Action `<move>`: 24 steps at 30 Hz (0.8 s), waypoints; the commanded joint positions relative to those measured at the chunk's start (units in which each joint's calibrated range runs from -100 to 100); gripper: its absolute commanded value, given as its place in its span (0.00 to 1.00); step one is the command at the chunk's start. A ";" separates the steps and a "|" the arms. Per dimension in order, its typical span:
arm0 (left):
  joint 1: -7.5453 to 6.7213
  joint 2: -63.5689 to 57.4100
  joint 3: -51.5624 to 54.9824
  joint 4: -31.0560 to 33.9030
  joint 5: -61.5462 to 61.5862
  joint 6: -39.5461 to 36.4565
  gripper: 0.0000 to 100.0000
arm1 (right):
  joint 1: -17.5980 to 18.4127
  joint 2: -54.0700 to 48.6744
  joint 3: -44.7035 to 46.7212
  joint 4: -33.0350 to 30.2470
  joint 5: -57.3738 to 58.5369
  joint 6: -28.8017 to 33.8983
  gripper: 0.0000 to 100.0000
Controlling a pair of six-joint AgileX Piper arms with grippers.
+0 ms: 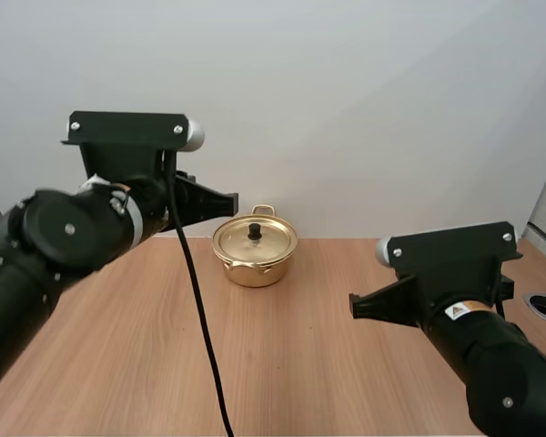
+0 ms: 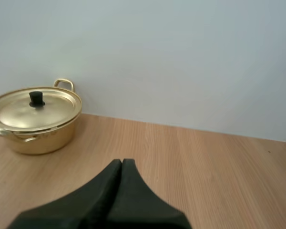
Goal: Open the pot, put the car inside, and close it
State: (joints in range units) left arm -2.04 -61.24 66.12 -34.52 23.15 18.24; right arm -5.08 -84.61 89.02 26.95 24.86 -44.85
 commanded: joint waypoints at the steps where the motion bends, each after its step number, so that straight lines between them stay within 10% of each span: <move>1: -0.05 -30.51 33.88 -0.14 -37.63 1.09 0.00 | 0.00 -0.19 3.03 -1.10 -0.81 -0.05 0.00; 17: -0.25 -38.76 33.88 3.41 -42.34 2.48 0.00 | 0.22 -0.64 10.98 -0.39 -11.71 -4.39 0.00; 24: -0.25 -38.76 33.88 7.55 -3.52 4.22 0.00 | 3.83 -12.58 10.98 1.46 5.14 -2.14 0.00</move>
State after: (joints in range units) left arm -2.28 -100.00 100.00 -27.18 -14.18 22.44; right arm -1.63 -92.07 100.00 29.15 21.50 -48.86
